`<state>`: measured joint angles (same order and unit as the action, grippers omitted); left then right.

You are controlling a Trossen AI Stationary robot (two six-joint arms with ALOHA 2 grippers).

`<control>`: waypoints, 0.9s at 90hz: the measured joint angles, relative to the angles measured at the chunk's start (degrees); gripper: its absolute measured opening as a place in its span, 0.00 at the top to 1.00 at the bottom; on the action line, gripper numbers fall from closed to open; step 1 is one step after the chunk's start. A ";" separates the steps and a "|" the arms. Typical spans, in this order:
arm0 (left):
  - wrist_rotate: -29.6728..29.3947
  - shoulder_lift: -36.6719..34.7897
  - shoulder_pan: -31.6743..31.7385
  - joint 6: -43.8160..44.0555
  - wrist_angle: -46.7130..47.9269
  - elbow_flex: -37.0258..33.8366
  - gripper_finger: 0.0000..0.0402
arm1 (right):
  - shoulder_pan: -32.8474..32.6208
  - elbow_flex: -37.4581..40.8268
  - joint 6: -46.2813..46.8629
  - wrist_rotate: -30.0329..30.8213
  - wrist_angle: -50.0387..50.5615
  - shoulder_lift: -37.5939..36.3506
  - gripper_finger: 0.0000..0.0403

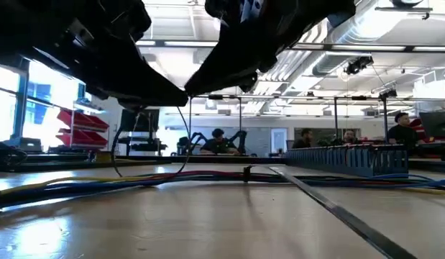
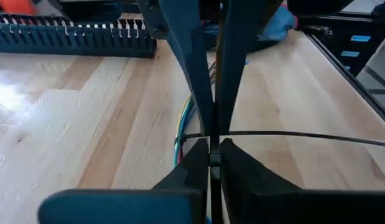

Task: Ziptie cables
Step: Wrap the black zip tie on the cables

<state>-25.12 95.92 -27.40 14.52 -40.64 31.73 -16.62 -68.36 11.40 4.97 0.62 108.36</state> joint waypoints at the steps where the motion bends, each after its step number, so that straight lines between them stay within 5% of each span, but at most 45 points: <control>1: 0.01 0.00 -0.01 -0.03 0.03 0.00 0.97 | -0.18 0.00 0.37 0.22 0.43 0.00 1.00; 31: 0.99 -0.04 -0.46 -0.23 1.71 0.00 0.97 | -9.64 0.00 15.33 3.08 16.60 0.00 1.00; 81: 2.33 -0.15 -0.44 1.71 9.85 -0.04 0.97 | -31.10 0.09 55.83 2.00 31.87 0.04 1.00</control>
<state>-22.80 95.77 -27.83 16.23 -30.79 31.68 -47.72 -68.27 67.23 6.97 32.49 108.40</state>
